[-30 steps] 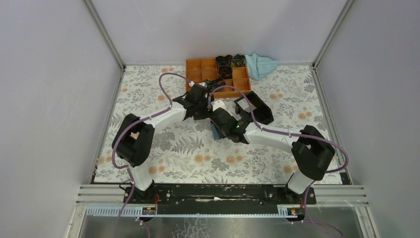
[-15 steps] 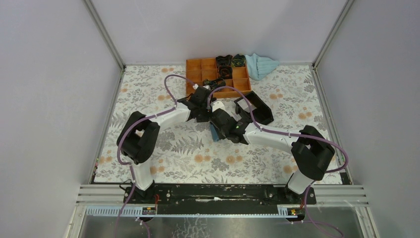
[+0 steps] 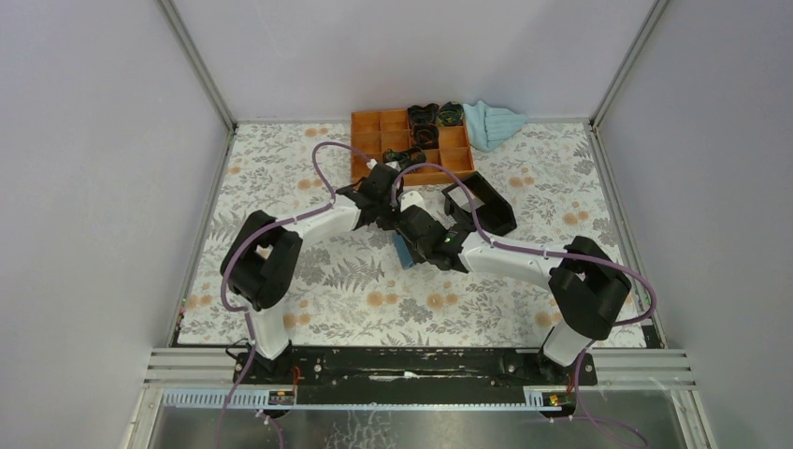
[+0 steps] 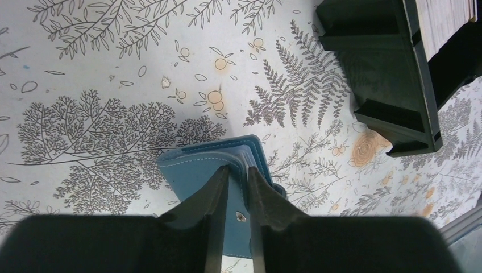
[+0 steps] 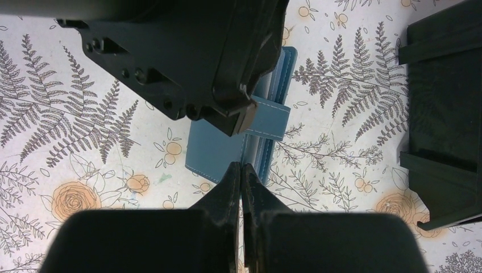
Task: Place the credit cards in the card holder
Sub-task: Open the card holder at the center of the board.
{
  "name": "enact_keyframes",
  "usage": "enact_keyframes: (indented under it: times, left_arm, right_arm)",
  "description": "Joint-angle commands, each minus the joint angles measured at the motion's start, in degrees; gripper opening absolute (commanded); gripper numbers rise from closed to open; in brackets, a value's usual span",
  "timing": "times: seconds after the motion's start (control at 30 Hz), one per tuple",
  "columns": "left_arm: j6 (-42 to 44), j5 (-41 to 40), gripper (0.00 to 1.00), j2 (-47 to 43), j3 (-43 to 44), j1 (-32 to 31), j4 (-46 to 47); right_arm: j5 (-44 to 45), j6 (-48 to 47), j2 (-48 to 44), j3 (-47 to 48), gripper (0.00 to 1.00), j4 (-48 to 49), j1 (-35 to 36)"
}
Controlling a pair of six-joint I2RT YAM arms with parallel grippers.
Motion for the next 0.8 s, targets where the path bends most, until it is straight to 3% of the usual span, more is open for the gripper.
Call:
enact_keyframes:
  times: [0.0, 0.1, 0.17, 0.53, 0.77]
  left_arm:
    - [0.3, 0.1, 0.17, -1.1, -2.2, -0.5, 1.6]
    - [0.6, 0.4, 0.00, -1.3, -2.8, -0.6, 1.7]
    - [0.8, 0.5, 0.00, -1.4, -3.2, -0.6, 1.8]
    - [1.4, 0.6, 0.00, -2.8, -6.5, -0.7, 3.6]
    - [1.5, 0.9, 0.00, -5.6, -9.5, -0.6, 6.2]
  right_arm:
    - [2.1, 0.4, -0.1, 2.4, 0.00, 0.9, 0.6]
    - [2.0, 0.6, -0.3, 2.3, 0.00, 1.0, 0.6]
    - [1.6, 0.6, -0.4, 2.3, 0.01, 1.0, 0.6]
    - [2.9, 1.9, -3.1, 0.1, 0.43, 2.1, 0.5]
    - [2.6, 5.2, -8.1, -3.4, 0.47, 3.9, 0.5]
